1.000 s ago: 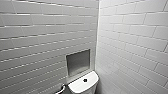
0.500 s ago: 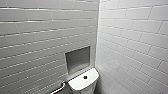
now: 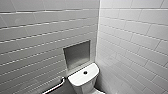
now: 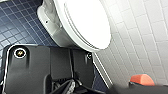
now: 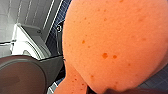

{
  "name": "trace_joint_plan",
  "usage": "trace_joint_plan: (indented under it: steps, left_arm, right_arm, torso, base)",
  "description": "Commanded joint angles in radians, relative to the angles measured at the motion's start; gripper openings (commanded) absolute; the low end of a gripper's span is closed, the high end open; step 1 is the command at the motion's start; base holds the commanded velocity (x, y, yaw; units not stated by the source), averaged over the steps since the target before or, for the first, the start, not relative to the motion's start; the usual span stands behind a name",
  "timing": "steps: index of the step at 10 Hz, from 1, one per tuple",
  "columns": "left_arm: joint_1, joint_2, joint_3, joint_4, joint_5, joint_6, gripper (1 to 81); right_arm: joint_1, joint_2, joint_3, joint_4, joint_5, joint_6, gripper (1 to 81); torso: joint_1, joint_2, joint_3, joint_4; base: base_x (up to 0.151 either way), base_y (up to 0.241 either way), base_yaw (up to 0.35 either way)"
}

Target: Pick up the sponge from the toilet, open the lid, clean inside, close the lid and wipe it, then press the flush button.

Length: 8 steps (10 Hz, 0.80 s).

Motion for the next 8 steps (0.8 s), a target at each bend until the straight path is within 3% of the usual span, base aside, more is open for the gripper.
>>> trace_joint_plan:
  steps: [1,6,8]
  left_arm:
    - [-0.216,-0.103,0.169,-0.079,0.166,-0.012,81.1]
    - [-0.517,-0.098,0.189,-0.203,0.325,-0.024,81.1]
    - [-0.643,-0.075,0.186,-0.208,0.39,-0.087,81.1]
  right_arm:
    - [0.024,-0.037,0.028,0.007,-0.05,0.001,1.0]
    - [0.036,-0.046,0.056,0.004,-0.05,0.001,1.0]
    - [0.041,-0.046,0.062,0.006,-0.05,0.002,1.0]
  torso:
    - [0.0,0.0,0.0,0.0]
    - [0.001,0.001,0.0,0.0]
    - [0.001,0.001,0.0,0.0]
  base:
    - [0.0,0.0,0.0]
    - [0.0,0.0,0.0]
    - [0.0,0.0,0.0]
